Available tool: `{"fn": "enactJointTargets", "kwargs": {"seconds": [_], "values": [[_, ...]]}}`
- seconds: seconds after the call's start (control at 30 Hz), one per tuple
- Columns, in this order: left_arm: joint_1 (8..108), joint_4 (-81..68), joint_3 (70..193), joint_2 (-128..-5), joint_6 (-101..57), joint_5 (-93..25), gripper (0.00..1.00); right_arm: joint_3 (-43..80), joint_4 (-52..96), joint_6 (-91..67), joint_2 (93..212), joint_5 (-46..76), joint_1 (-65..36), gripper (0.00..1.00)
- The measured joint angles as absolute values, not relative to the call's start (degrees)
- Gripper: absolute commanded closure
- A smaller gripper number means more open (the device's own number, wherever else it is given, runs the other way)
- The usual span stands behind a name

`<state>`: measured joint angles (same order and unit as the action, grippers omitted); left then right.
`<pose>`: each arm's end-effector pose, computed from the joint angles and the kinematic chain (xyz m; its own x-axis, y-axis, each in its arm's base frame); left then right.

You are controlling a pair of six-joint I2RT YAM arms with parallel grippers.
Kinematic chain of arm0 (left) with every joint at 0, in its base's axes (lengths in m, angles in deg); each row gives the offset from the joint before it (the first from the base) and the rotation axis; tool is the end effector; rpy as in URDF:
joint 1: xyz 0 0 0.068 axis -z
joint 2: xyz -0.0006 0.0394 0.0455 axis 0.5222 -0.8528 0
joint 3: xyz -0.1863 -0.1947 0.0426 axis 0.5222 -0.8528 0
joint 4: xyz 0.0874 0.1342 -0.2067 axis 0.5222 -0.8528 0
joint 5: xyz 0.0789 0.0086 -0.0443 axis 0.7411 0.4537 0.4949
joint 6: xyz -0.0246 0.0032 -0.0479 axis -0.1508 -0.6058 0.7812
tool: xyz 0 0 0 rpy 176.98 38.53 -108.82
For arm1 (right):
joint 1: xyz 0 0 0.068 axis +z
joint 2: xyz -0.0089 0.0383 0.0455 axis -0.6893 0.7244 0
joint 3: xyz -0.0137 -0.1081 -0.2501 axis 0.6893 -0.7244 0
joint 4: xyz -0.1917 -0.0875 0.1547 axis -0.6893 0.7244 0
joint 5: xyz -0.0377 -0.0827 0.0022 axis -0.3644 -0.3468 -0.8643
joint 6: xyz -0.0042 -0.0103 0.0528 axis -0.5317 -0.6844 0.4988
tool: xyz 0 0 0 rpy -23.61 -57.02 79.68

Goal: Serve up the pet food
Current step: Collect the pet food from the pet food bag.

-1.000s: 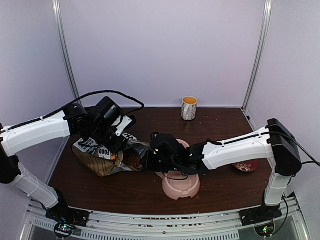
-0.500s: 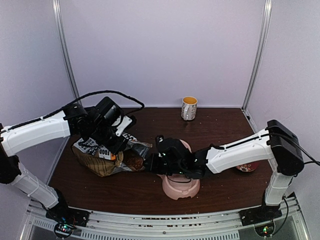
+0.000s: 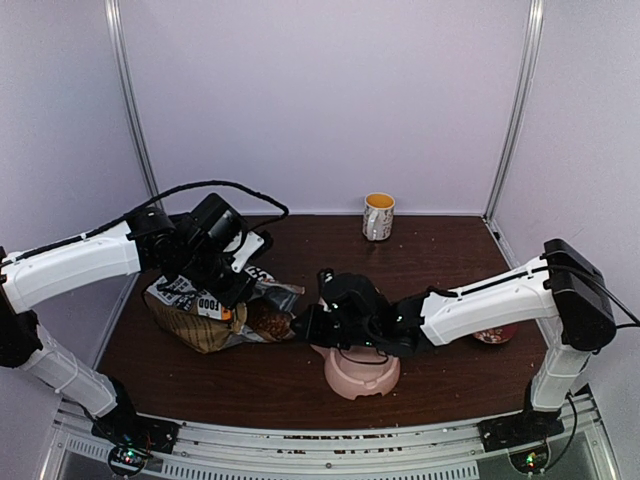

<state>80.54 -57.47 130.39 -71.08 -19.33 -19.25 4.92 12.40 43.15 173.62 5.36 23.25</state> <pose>0.1897 -0.2122 0.2993 -0.7181 0.4500 -0.5309 0.5484 0.8355 -0.0337 0.1569 0.3629 0.2018 -0.8965 0.1483 -0.4174 -0.2448 0.6196 0.7458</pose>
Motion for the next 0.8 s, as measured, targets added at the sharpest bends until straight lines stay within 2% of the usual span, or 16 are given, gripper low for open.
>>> {"fn": "enactJointTargets", "kwargs": {"seconds": [0.5,0.8], "values": [[80.2,-57.3,130.4,-71.1,-19.3,-20.7,1.00,2.6,0.9,46.1,173.5,9.5,19.3,1.00],[80.2,-57.3,130.4,-71.1,-19.3,-20.7,1.00,-5.1,-10.4,48.3,172.9,12.8,19.2,1.00]]}}
